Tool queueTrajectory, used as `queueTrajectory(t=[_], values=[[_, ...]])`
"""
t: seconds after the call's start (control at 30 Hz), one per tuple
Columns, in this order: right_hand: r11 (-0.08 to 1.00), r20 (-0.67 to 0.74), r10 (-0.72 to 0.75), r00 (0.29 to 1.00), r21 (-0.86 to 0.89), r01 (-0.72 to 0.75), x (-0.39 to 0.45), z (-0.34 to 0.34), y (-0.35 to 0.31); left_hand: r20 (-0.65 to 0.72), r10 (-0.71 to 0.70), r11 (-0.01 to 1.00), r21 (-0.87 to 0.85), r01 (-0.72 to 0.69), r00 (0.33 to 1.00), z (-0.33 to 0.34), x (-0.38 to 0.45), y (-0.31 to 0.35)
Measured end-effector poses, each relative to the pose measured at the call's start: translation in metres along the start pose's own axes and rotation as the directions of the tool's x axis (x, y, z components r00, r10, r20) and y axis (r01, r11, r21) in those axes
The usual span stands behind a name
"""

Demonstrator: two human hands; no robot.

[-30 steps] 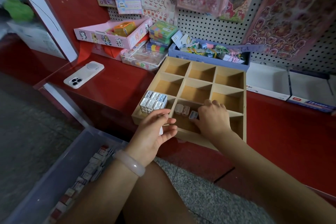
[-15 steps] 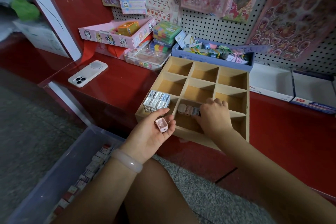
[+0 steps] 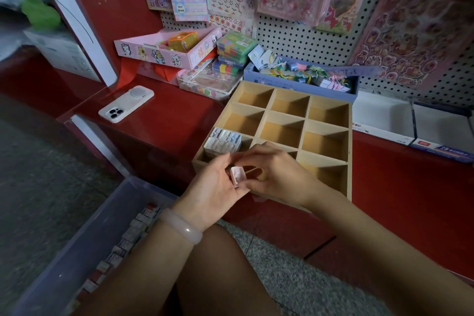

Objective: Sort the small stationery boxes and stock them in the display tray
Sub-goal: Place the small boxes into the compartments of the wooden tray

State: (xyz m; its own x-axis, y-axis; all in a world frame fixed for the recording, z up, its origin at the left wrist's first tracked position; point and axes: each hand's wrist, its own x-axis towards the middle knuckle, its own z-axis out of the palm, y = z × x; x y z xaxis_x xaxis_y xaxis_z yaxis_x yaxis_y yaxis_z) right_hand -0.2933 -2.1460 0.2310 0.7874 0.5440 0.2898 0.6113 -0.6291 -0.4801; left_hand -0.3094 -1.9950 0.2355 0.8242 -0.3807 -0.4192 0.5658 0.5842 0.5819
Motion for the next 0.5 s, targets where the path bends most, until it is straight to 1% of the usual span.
queueTrajectory(t=[0.07, 0.1, 0.13, 0.17, 0.2, 0.23, 0.27, 0.3, 0.33, 0.37, 0.4, 0.43, 0.47, 0.5], values=[[0.999, -0.071, 0.026, 0.997, 0.026, -0.024, 0.000, -0.002, 0.001, -0.043, 0.006, 0.998, 0.062, -0.004, 0.999, -0.004, 0.001, 0.000], [0.998, -0.119, 0.060, 0.991, 0.016, -0.059, -0.001, -0.003, 0.004, -0.088, 0.038, 0.991, 0.129, -0.026, 0.995, -0.006, 0.002, 0.000], [0.994, -0.175, 0.110, 0.978, 0.001, -0.111, -0.001, -0.003, 0.008, -0.139, 0.102, 0.970, 0.232, -0.067, 0.985, -0.009, 0.003, 0.000], [0.980, -0.226, 0.190, 0.955, -0.010, -0.197, -0.002, -0.002, 0.013, -0.177, 0.197, 0.925, 0.359, -0.123, 0.964, -0.013, 0.004, 0.002], [0.952, -0.254, 0.292, 0.922, -0.016, -0.306, -0.002, -0.002, 0.017, -0.187, 0.308, 0.854, 0.487, -0.184, 0.933, -0.017, 0.004, 0.004], [0.915, -0.244, 0.384, 0.890, -0.030, -0.403, -0.003, 0.000, 0.021, -0.170, 0.417, 0.754, 0.613, -0.235, 0.893, -0.021, 0.003, 0.007], [0.889, -0.204, 0.432, 0.879, -0.067, -0.453, -0.003, 0.003, 0.025, -0.125, 0.512, 0.628, 0.730, -0.271, 0.850, -0.025, 0.002, 0.010], [0.878, -0.149, 0.442, 0.885, -0.130, -0.460, -0.003, 0.007, 0.027, -0.052, 0.582, 0.476, 0.831, -0.288, 0.811, -0.030, 0.001, 0.013], [0.874, -0.092, 0.433, 0.897, -0.203, -0.442, -0.003, 0.011, 0.028, 0.033, 0.620, 0.306, 0.910, -0.280, 0.784, -0.035, 0.000, 0.016], [0.869, -0.043, 0.423, 0.905, -0.265, -0.419, -0.001, 0.014, 0.028, 0.120, 0.631, 0.139, 0.954, -0.264, 0.767, -0.040, -0.002, 0.017], [0.863, -0.009, 0.418, 0.909, -0.307, -0.400, 0.000, 0.016, 0.028, 0.198, 0.623, -0.004, 0.968, -0.250, 0.757, -0.044, -0.003, 0.018], [0.858, 0.012, 0.418, 0.908, -0.334, -0.390, 0.002, 0.018, 0.029, 0.253, 0.609, -0.108, 0.965, -0.238, 0.752, -0.048, -0.004, 0.018], [0.854, 0.022, 0.420, 0.907, -0.348, -0.387, 0.005, 0.020, 0.029, 0.285, 0.594, -0.170, 0.959, -0.228, 0.752, -0.051, -0.005, 0.017], [0.849, 0.032, 0.424, 0.905, -0.361, -0.385, 0.007, 0.021, 0.030, 0.304, 0.585, -0.203, 0.953, -0.227, 0.752, -0.054, -0.005, 0.017]])
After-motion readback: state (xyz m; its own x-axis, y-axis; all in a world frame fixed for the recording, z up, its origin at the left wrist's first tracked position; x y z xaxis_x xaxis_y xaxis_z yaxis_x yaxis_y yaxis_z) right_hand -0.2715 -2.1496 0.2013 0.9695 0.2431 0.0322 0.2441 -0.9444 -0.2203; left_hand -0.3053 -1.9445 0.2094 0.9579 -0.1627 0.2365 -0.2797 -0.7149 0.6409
